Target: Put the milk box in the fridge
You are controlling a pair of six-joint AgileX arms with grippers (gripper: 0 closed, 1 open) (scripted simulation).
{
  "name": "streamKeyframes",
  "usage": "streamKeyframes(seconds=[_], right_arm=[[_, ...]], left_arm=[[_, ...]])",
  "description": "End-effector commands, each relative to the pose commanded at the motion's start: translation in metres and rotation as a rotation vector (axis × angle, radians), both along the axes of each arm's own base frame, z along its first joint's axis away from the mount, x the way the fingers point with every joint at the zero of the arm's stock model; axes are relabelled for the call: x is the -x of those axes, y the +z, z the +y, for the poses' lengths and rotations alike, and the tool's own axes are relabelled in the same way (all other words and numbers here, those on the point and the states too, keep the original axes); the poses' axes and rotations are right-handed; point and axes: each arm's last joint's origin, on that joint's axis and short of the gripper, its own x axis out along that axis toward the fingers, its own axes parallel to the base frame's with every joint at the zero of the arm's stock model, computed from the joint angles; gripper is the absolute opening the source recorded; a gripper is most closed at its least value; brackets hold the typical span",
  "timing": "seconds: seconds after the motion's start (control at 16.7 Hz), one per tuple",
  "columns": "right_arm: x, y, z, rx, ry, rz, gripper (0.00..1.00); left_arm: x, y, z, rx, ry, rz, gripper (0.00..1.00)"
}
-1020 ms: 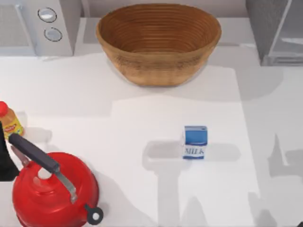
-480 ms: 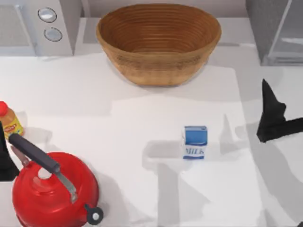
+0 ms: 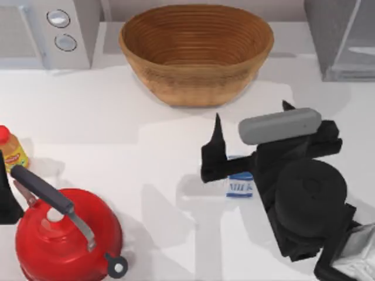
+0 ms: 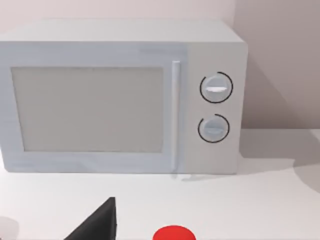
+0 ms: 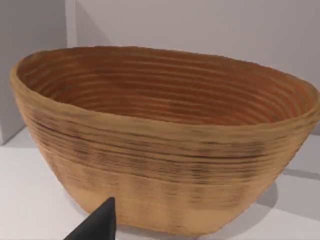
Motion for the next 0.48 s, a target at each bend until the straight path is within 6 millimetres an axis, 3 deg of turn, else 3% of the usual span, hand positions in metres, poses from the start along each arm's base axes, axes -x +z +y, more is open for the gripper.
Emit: streamKeyframes(seconds=[0.24,0.48], right_arm=[[0.010,-0.059,0.034,-0.022,-0.068,0.015,1.00],[0.021,-0.112,0.037,-0.041,-0.148,0.029,1.00]], left_arm=[[0.000,0.000,0.000,0.000,0.000,0.000,1.00],[0.000,0.000,0.000,0.000,0.000,0.000,1.00]])
